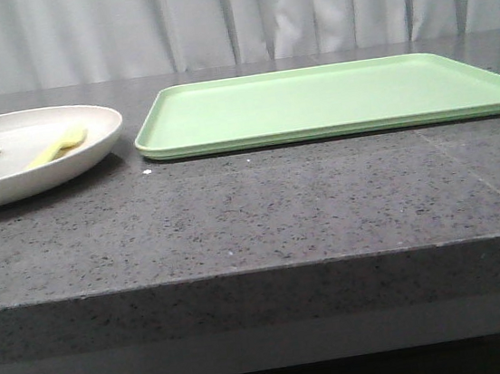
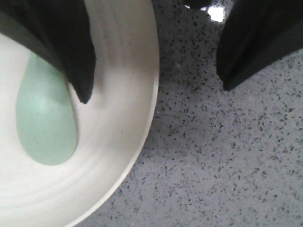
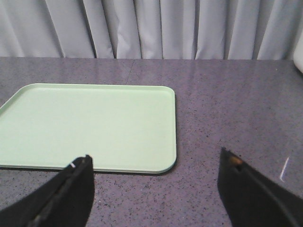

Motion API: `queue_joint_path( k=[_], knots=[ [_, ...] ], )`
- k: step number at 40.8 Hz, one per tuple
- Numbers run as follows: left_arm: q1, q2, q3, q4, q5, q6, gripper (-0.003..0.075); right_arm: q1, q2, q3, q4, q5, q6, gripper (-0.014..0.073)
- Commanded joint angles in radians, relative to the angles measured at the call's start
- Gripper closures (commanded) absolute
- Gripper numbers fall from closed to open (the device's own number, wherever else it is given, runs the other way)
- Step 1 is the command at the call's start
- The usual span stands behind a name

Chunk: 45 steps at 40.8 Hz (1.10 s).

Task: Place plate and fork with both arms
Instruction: 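Grip the cream plate rim with the left gripper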

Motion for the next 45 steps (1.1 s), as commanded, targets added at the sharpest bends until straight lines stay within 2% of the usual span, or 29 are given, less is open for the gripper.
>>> queue_joint_path(
  k=[1, 17, 25, 38, 45],
  knots=[
    [0.001, -0.034, -0.033, -0.001, -0.032, 0.000, 0.0314, -0.005, 0.013, -0.036, 0.005, -0.075, -0.010, 0.0029],
    [0.001, -0.034, -0.033, -0.021, -0.030, 0.000, 0.0627, -0.005, 0.013, -0.036, 0.005, -0.075, -0.010, 0.0029],
    [0.001, -0.034, -0.033, -0.021, -0.030, 0.000, 0.0737, -0.005, 0.013, -0.036, 0.005, -0.075, -0.010, 0.0029],
    [0.001, -0.034, -0.033, -0.021, -0.030, 0.000, 0.0738, -0.005, 0.013, -0.036, 0.005, -0.075, -0.010, 0.0029],
    [0.028, -0.042, -0.033, -0.071, -0.030, 0.000, 0.0738, -0.005, 0.013, -0.036, 0.005, -0.075, -0.010, 0.0029]
  ],
)
